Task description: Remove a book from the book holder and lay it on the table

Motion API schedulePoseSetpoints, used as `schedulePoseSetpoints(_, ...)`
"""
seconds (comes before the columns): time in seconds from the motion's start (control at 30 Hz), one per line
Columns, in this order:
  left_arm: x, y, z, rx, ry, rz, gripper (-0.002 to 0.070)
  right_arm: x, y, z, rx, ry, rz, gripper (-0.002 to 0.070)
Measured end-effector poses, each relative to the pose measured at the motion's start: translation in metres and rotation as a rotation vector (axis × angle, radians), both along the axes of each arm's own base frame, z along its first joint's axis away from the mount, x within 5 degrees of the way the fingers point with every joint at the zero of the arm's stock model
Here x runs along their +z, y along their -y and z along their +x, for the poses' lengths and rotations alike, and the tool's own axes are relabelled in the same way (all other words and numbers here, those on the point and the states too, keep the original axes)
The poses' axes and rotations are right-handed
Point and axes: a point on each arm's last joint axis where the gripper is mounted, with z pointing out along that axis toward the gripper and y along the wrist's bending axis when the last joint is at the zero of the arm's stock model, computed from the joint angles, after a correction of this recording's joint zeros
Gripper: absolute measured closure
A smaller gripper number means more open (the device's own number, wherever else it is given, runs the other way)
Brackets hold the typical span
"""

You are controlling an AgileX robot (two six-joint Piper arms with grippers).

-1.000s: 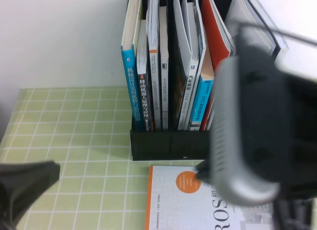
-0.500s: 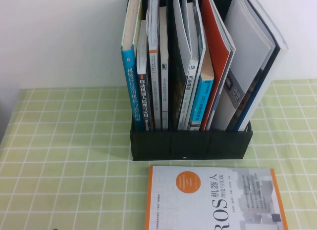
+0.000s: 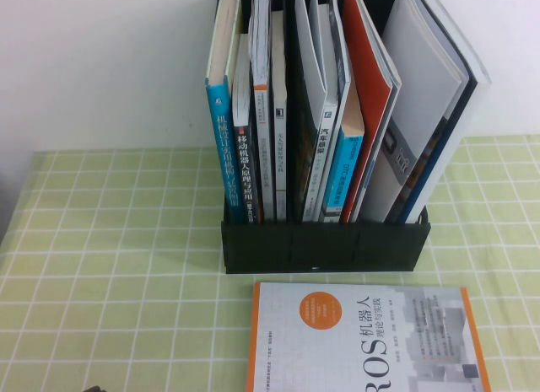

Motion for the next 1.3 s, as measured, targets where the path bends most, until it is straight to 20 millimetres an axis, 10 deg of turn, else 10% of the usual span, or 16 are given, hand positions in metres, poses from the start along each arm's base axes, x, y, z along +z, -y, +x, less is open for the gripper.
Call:
schedulePoseSetpoints(0.47, -0.011, 0.0, -0.001, -0.004, -0.035, 0.02, 0.0678, -0.059, -0.001, 0.001, -0.003, -0.075, -0.162, 0.0678)
schedulePoseSetpoints(1.3, -0.048, -0.038, -0.001, 0.556, -0.017, 0.023, 0.0678, -0.064, -0.001, 0.001, -0.004, -0.084, -0.175, 0.0678)
